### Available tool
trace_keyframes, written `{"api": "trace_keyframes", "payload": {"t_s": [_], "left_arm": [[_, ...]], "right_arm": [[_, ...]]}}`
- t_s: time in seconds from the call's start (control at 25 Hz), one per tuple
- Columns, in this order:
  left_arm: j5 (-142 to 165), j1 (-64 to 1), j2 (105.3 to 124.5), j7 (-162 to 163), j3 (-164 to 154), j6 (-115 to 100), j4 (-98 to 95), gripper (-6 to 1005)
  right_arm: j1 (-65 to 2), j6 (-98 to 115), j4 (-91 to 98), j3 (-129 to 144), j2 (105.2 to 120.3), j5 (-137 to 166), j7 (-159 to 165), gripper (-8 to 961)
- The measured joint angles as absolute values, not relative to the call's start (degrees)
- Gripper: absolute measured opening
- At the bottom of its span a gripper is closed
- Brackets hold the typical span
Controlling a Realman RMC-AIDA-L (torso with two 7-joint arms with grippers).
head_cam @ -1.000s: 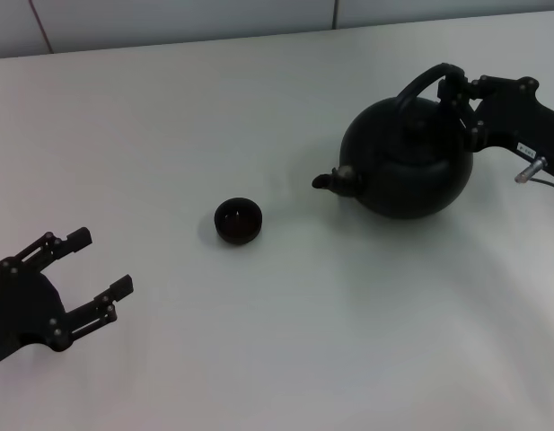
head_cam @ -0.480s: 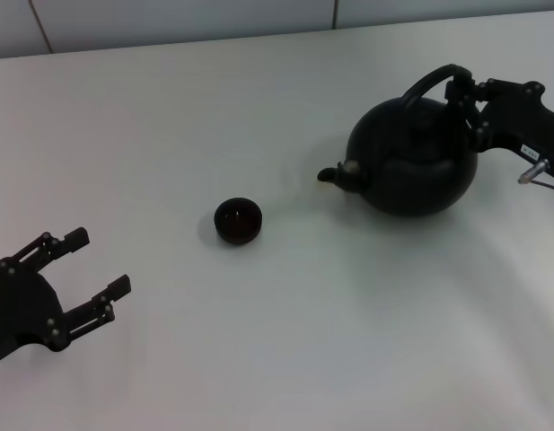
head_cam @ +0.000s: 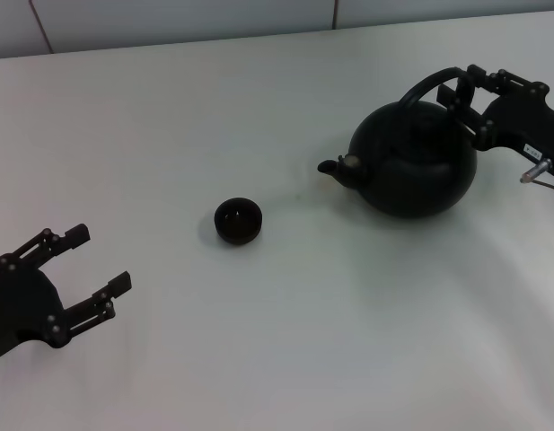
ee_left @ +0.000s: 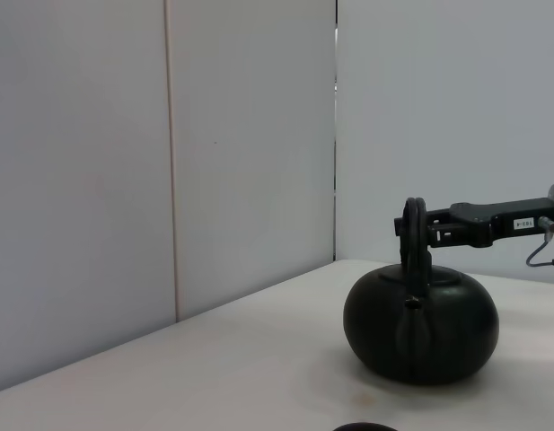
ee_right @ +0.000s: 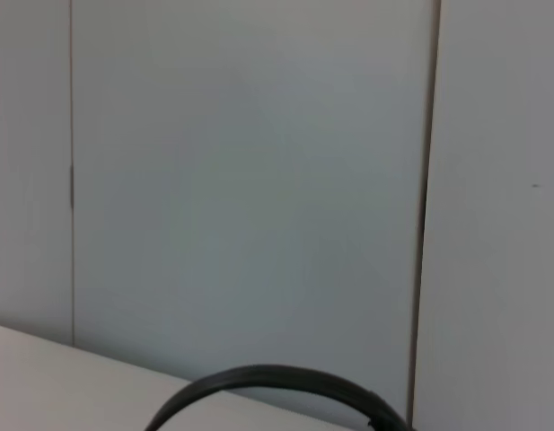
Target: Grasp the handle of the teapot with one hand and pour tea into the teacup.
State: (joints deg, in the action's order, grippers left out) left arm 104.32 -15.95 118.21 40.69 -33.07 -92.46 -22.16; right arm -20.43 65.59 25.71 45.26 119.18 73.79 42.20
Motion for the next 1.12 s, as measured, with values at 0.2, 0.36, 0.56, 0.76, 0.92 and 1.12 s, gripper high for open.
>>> {"api": "trace_keyframes", "payload": {"t_s": [0.2,0.36,0.56,0.76,0.92,1.12], "left_arm": [[104.32,-16.07,118.2,40.69,-33.05,-92.38,-22.14,806],[104.32,-16.09,118.21,40.69,-33.04,-92.28,-22.02,806],[104.32,-16.03,118.27,40.69,-33.22,-92.45,-21.7,806],[104.38,-15.88,118.35,40.69,-33.52,-92.13,-21.03,806],[104.66,-16.23,118.23,40.77,-33.56,-91.86,-20.1,805],[105.59,-16.83,117.99,41.77,-34.31,-92.13,-20.64,805]], "right_arm": [[-19.73,67.31,25.7,44.33,119.11,73.79,42.34,515],[-17.95,70.98,25.55,43.29,119.09,73.79,42.33,589],[-13.98,75.24,25.3,42.26,119.09,73.89,42.16,603],[-9.77,82.57,20.25,35.02,119.07,74.04,38.91,604],[-8.42,86.03,18.83,33.33,118.82,75.11,38.57,605],[-7.73,95.91,25.02,33.47,116.58,89.06,47.93,605]]}}
